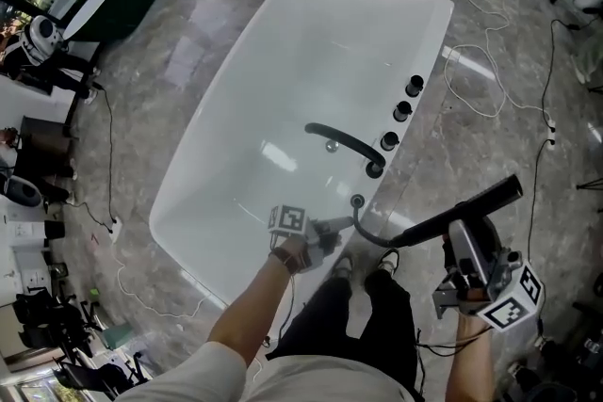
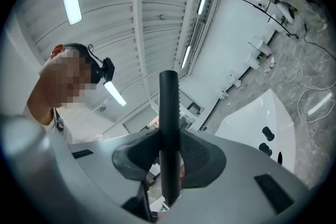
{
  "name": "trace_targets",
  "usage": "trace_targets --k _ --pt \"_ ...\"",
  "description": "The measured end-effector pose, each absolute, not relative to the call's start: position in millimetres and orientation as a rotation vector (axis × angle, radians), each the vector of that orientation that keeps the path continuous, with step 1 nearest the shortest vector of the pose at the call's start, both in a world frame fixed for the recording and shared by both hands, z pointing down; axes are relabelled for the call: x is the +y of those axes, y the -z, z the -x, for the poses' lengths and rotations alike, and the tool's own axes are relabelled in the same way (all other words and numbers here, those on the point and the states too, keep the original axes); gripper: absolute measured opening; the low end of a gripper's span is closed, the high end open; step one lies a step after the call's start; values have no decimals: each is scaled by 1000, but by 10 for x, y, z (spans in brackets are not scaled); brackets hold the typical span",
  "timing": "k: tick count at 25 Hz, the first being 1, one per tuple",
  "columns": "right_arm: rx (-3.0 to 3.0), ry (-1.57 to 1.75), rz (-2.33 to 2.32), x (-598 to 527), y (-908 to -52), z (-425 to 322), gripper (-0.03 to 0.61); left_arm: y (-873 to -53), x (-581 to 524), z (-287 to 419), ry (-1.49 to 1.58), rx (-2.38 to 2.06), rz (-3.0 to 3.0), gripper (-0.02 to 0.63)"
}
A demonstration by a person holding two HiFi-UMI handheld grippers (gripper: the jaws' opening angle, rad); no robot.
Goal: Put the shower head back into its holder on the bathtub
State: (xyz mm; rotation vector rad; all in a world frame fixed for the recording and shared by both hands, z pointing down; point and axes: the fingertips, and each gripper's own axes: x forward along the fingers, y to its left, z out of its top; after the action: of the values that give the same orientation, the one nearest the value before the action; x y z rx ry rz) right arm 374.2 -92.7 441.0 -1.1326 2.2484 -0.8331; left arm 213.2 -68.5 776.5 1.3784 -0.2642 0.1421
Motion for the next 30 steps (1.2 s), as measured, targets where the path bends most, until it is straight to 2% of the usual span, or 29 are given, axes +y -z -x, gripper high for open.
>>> trace_targets --k 2,5,11,18,30 --pt "2292 814 1178 -988 -4510 -3588 124 -7503 -647 -2150 -192 -243 -1539 26" --pt "2345 776 1257 -1062 -4677 -3406 124 -7218 -629 -2180 -253 -239 -1724 8" --pt "2423 735 1395 -1160 -5129 -3180 124 -6961 -798 -2206 -306 -358 -1964 6" --pt "2631 494 1598 -1341 -5779 -2848 124 -6692 -1216 -1854 -146 -682 -2116 5" --pt "2861 199 1575 -1348 -7020 -2104 123 -6589 -1353 -1543 18 -909 -2230 5"
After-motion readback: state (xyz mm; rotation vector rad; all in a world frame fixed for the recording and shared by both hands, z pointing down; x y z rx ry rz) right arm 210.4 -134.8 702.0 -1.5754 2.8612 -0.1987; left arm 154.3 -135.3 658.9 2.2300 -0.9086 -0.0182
